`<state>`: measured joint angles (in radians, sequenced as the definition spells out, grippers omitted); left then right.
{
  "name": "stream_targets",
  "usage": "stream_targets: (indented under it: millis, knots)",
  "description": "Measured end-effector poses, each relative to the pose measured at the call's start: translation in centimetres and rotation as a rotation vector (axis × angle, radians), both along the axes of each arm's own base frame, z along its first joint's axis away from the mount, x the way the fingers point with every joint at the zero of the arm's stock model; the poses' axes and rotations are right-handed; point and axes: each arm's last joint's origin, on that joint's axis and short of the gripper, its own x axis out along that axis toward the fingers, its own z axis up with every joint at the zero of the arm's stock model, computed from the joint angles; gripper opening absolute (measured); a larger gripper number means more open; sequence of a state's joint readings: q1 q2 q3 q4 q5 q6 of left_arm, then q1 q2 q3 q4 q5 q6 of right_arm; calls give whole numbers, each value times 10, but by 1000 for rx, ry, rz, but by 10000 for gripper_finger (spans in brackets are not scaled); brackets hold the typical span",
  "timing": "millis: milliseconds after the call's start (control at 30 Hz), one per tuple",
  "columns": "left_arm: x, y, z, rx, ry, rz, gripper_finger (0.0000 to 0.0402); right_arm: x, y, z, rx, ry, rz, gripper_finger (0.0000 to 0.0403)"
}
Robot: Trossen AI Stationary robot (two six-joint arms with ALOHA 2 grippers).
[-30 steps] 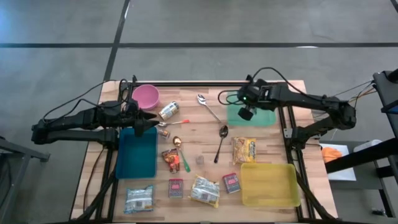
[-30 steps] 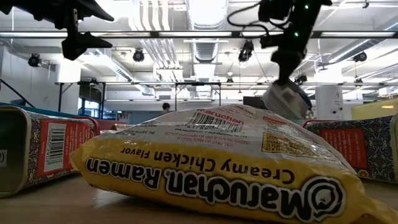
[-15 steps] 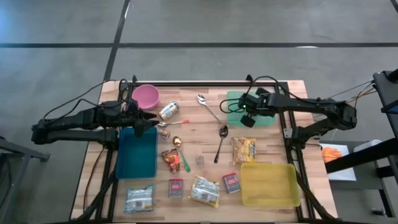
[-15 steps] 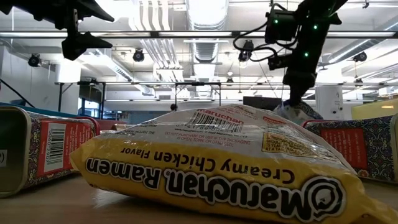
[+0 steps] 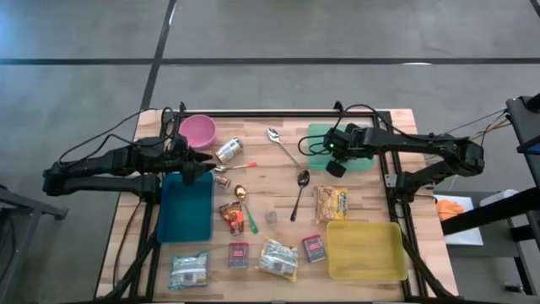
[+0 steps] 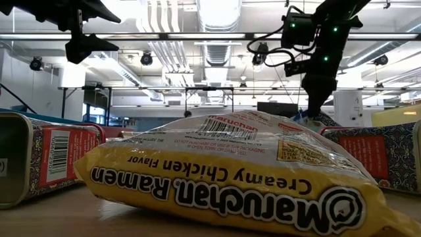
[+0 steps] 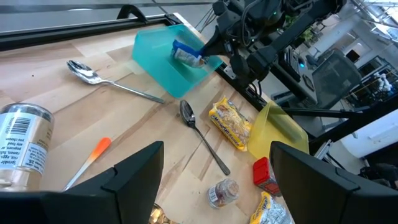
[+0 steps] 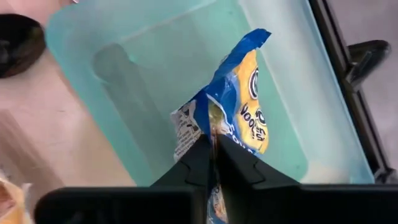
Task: Pick & Place Food Item
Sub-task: Put the blue noodle pack into the green bin, then put the golden spice bottle into the yellow bin
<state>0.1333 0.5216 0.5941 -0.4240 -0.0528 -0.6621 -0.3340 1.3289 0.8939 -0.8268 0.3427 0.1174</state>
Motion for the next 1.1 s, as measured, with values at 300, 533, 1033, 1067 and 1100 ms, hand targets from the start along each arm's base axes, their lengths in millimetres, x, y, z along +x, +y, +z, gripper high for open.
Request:
stream_targets:
  millis: [300, 533, 1033, 1067, 1100]
  knots:
    - [0, 0, 0, 0, 0, 0, 299, 0, -1, 1, -9, -19, -64, 165]
    - [0, 0, 0, -62, -12, 31, 299, 0, -1, 1, -6, -28, -87, 242]
    - [36, 4, 10, -89, 127, -11, 299, -5, 1, 9, -1, -106, -169, 260]
    - [39, 6, 12, -83, 152, -8, 299, -6, 1, 10, 2, -116, -176, 260]
    - [41, 8, 14, -84, 181, 2, 299, -6, 2, 12, 4, -125, -181, 260]
